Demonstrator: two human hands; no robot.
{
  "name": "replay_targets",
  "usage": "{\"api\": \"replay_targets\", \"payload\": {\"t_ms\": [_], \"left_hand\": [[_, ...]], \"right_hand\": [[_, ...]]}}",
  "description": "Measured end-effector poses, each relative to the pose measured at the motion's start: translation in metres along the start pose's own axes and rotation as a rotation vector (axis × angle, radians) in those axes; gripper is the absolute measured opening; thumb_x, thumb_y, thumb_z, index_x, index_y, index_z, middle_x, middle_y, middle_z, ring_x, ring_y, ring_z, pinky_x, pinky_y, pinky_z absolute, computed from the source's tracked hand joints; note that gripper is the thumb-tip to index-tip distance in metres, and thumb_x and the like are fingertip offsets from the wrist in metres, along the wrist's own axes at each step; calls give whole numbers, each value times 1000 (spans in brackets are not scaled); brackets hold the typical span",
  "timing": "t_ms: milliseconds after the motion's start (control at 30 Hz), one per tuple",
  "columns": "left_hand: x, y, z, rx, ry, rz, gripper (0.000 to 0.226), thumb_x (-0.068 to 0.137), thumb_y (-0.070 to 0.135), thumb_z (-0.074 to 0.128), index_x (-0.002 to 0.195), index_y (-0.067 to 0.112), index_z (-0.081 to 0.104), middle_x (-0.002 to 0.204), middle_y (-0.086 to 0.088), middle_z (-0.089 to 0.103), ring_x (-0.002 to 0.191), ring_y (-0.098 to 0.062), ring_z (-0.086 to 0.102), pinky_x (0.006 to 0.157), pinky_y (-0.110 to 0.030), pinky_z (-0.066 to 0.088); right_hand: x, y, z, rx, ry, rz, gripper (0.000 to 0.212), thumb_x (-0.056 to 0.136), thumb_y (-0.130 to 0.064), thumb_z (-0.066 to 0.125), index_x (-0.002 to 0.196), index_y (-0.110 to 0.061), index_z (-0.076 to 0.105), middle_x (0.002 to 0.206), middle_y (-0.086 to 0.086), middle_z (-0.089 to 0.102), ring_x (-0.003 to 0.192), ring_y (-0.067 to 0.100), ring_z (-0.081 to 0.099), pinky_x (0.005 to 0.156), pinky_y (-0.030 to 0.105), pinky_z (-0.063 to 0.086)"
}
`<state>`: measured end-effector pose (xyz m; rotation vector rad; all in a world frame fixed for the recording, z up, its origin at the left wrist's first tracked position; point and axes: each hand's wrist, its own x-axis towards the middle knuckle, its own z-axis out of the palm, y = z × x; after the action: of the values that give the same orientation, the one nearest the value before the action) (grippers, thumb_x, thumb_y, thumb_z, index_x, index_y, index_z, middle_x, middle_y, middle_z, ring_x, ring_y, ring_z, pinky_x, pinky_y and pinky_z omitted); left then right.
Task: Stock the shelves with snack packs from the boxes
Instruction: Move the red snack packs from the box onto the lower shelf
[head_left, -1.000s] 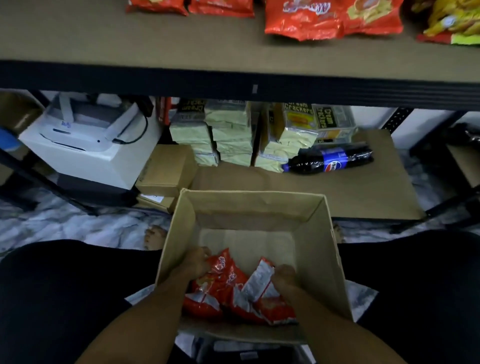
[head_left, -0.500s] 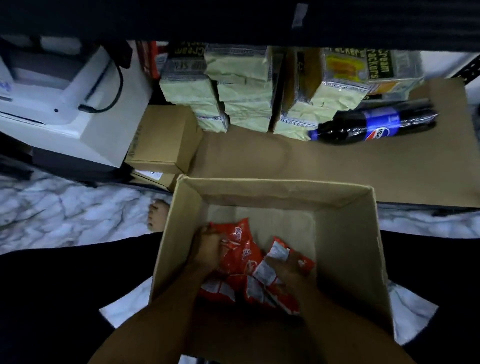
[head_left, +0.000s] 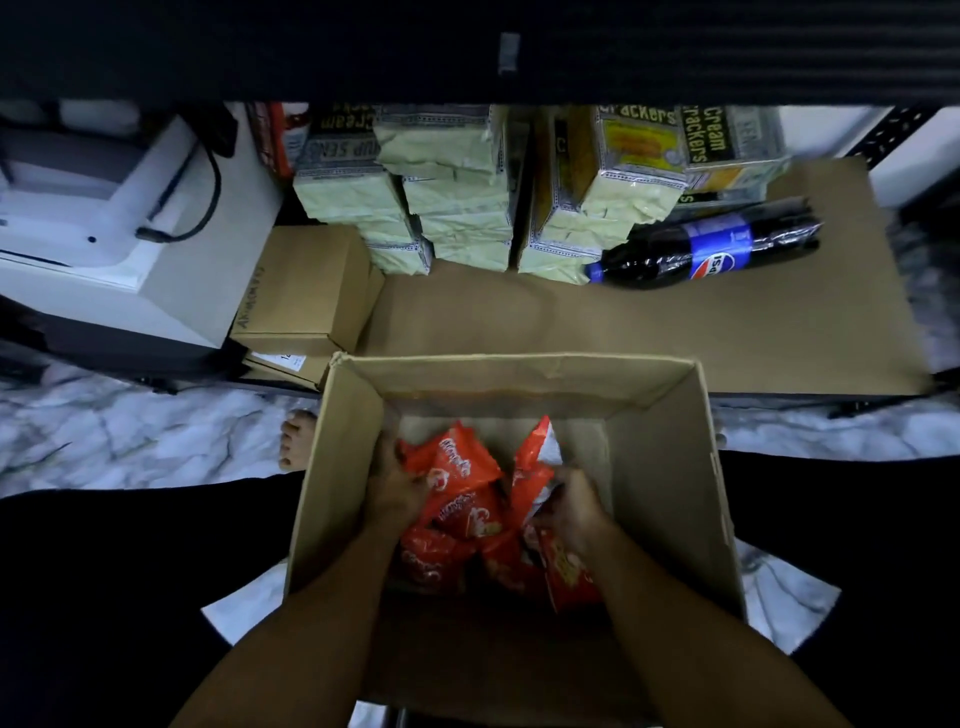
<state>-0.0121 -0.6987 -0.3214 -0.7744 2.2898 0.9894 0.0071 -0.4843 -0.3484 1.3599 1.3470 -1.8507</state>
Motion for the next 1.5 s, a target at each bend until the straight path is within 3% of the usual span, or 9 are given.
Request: {"api": "replay_targets", "payload": {"t_ms": [133,267,533,667,733,800,1167,1300,1500], "left_hand": [[-7,-23,13,481,-114,-55,47,84,48,62,119,17,64,123,-12,63,109,-29,61,92,-36,51],[-26,-14,22,726,-41,89,79,82,50,62,146,20,26,142,-18,31,128,-35,39,100,-45,42],[-19,5,29,91,-155,89,33,87,21,69,113,14,51,109,-3,62,91,-16,55,77,-28,45],[-12,10,40,-151,-175,18,61,76,26,80,126,18,45,119,-2,64,108,-24,61,92,-45,52],[-4,6,47,-199,-196,10,78,70,24,85,135,18,42,124,-4,63,114,-27,59,96,-51,50],[-4,11,44,-231,-205,-18,74,69,15,85,133,13,48,124,-4,63,114,-26,59,98,-47,49],[8,10,35,-246,-123,67,97,77,-2,72,149,33,18,141,-9,47,128,-28,47,105,-51,42],[-1,10,36,-231,-106,84,102,79,-2,69,150,41,11,146,-9,44,131,-30,44,103,-56,42],[-9,5,39,-257,-88,106,108,83,-2,66,148,49,-3,152,-14,32,134,-32,41,103,-57,43]], "right_hand": [[-4,3,-28,-240,119,57,18,91,-23,61,99,-9,69,94,10,70,83,26,64,77,37,54],[10,15,-48,-315,446,-103,21,91,-18,57,101,-5,69,105,16,71,90,33,67,76,37,54],[-22,-22,-31,-638,393,-395,21,96,-24,53,110,-12,63,106,13,68,100,31,63,81,33,50],[4,-13,-35,-492,295,-39,99,59,-66,80,133,-15,39,123,10,59,100,32,63,76,44,58],[-6,-12,-27,-347,222,72,90,66,-37,88,132,-12,32,119,14,57,89,30,63,58,37,57],[-4,-3,-23,-399,240,23,89,71,-19,86,138,-10,29,126,20,55,104,36,61,78,42,56],[23,-56,-22,-1122,8,-317,64,94,-21,56,142,-55,30,148,2,44,126,27,49,104,46,45],[14,-36,-22,-1030,278,-552,69,88,-26,67,143,-49,33,152,5,32,142,31,25,112,54,32],[-2,13,-18,-501,243,-304,53,90,-26,67,139,-22,46,129,10,60,120,34,56,98,43,47]]}}
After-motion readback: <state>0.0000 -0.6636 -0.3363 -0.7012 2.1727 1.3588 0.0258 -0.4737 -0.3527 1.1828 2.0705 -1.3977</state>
